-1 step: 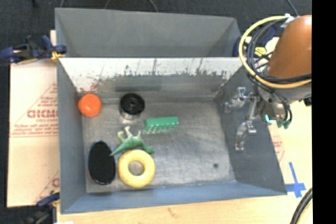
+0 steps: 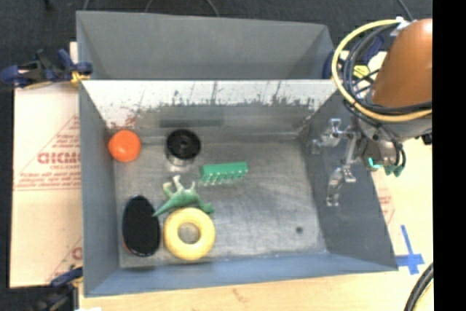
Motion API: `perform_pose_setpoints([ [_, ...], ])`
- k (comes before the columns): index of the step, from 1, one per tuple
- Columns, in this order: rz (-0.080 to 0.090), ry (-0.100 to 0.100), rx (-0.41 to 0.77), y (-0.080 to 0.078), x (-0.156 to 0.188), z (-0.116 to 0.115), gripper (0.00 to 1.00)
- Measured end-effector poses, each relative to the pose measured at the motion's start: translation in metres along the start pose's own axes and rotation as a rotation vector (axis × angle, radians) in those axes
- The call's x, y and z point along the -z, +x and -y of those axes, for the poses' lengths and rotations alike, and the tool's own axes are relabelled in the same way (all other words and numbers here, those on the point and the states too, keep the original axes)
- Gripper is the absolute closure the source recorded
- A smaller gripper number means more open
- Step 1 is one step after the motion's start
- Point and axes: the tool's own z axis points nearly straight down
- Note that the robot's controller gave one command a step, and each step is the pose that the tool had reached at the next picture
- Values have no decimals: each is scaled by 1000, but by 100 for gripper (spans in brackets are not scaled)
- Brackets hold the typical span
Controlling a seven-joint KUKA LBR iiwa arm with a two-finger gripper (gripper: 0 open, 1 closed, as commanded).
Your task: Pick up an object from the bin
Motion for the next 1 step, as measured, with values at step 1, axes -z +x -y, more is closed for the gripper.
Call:
perform_pose_setpoints([
  [1, 7, 3, 57, -12, -31, -32, 0],
])
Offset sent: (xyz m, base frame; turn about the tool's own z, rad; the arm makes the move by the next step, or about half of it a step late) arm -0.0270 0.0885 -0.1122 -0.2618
